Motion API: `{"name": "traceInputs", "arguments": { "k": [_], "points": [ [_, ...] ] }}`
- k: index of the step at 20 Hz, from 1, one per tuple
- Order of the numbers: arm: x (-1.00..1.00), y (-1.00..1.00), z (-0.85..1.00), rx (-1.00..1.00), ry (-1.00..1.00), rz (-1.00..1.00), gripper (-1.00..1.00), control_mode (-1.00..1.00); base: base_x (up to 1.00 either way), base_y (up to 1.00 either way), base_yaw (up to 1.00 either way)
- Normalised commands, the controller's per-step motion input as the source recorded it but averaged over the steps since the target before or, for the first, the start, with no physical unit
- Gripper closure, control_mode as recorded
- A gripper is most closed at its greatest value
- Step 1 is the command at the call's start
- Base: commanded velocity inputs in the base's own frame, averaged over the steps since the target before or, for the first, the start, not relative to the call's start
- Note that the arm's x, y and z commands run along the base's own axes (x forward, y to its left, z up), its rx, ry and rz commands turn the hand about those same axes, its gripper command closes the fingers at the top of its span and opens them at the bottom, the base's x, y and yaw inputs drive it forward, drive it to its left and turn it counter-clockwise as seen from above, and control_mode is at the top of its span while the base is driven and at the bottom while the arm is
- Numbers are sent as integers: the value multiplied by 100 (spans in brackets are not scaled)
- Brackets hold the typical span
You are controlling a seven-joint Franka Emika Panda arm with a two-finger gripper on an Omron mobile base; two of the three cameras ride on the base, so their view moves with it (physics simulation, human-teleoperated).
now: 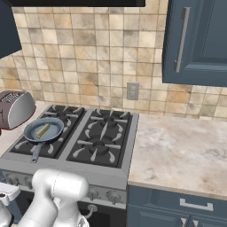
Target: Pick up the butter stick and place it in the pan. Then turn on the burner for the pan.
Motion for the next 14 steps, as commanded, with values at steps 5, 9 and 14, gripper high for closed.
{"name": "traceInputs", "arguments": {
  "k": [5, 9, 14],
  "points": [
    [25, 0, 0, 0, 0, 0, -100, -100, 0, 0, 0],
    [26, 0, 0, 0, 0, 0, -100, -100, 0, 0, 0],
    [27, 0, 0, 0, 0, 0, -100, -100, 0, 0, 0]
  ]
}}
